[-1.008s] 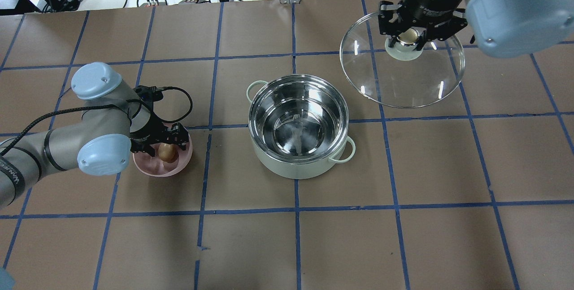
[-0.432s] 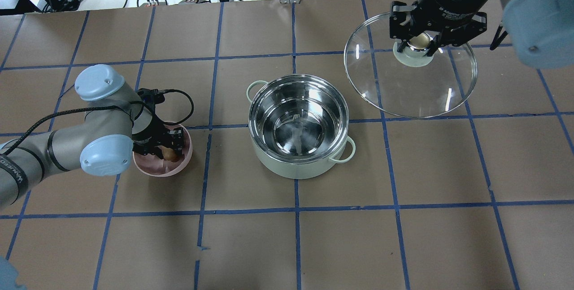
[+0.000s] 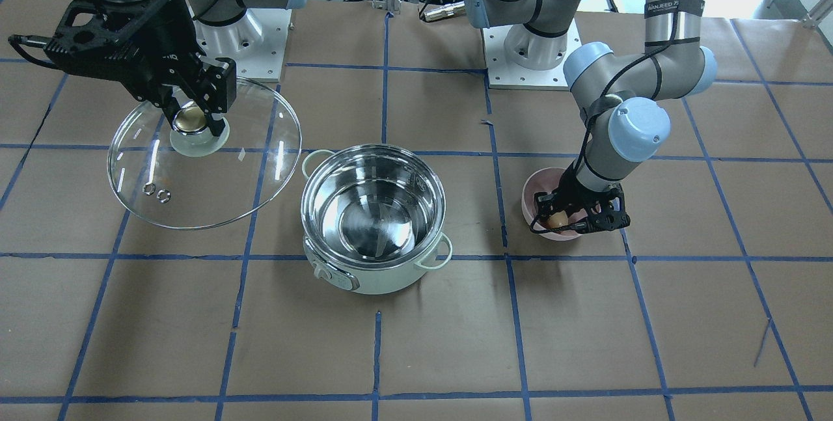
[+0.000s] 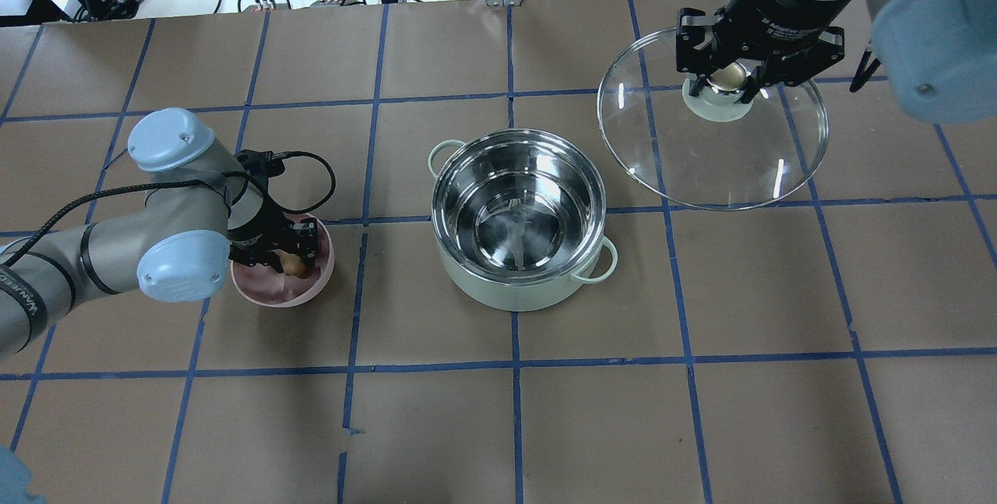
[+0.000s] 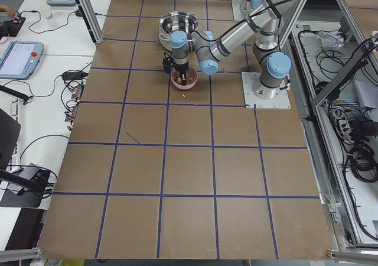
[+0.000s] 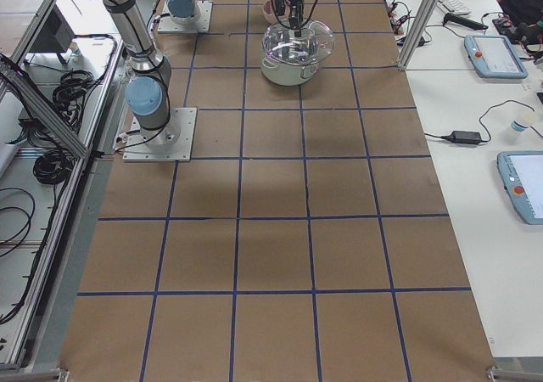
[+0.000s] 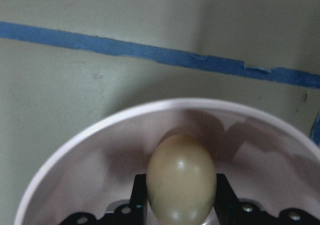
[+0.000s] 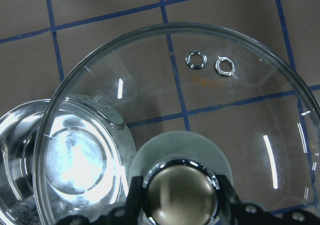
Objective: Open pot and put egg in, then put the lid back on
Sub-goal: 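Lift the egg from the pink bowl with the left gripper toward the pot, then lower the egg into the pot and open the left gripper, then raise the left gripper away while the right gripper carries the lid over the pot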
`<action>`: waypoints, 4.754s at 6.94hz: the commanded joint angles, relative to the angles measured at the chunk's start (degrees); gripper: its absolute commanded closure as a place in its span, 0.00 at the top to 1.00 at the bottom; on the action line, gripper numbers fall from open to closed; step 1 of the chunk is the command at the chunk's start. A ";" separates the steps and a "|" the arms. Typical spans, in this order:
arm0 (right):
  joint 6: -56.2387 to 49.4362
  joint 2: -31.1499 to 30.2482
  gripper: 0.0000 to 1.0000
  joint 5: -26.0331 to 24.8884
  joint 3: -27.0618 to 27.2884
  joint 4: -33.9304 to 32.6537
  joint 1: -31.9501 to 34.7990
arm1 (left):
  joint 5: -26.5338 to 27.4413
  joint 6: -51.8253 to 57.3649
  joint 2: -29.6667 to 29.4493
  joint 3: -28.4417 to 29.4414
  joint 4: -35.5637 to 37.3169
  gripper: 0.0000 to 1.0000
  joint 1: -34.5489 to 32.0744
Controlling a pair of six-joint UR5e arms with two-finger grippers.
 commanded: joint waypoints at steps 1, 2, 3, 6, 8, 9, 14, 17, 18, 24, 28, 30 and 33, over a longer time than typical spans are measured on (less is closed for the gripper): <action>-6.11 0.13 0.25 -1.29 0.48 -0.72 -1.12 | 0.16 0.23 1.47 1.66 -0.90 0.10 0.00; -6.15 0.04 0.26 -1.83 0.57 -0.20 -1.39 | 0.07 0.32 2.18 4.36 -4.30 0.10 -0.09; -6.24 0.04 0.26 -1.66 0.66 -0.02 -1.39 | -0.02 0.23 2.88 8.65 -9.99 0.10 -0.96; -6.16 -0.05 0.28 -1.57 1.18 0.16 -1.39 | -0.63 -4.76 2.98 22.99 -19.35 0.10 -11.29; -5.89 -0.05 0.29 -1.04 1.10 -0.10 -0.96 | -0.81 -5.84 2.01 24.60 -17.88 0.11 -21.39; -5.89 -0.05 0.29 -1.13 1.18 -0.02 -1.13 | -0.72 -6.18 1.92 24.60 -15.87 0.12 -25.27; -5.80 -0.05 0.30 -0.95 1.27 0.16 -0.95 | -0.02 -8.12 -4.13 23.64 -10.06 0.14 -32.68; -5.80 -0.05 0.30 -0.95 1.36 0.25 -0.95 | 0.16 -7.77 -5.55 23.46 -9.78 0.18 -32.78; -5.63 -0.13 0.30 -0.86 1.79 0.16 -0.95 | 1.20 -7.77 -5.38 23.37 -9.43 0.35 -32.70; -5.10 -0.66 0.31 -0.69 2.24 -0.19 -0.34 | 1.13 -6.63 1.80 24.69 -13.70 0.94 -22.19; 11.29 8.28 0.29 -0.95 1.98 -14.32 15.44 | -2.13 5.13 12.63 31.67 -39.85 1.00 -7.84; 13.43 11.54 0.29 -0.69 2.32 -18.02 17.24 | 2.06 4.28 12.64 37.95 -48.70 1.00 -8.43; 17.57 14.54 0.28 -0.51 2.41 -18.21 20.57 | 1.48 2.17 13.86 34.81 -42.75 0.99 -10.63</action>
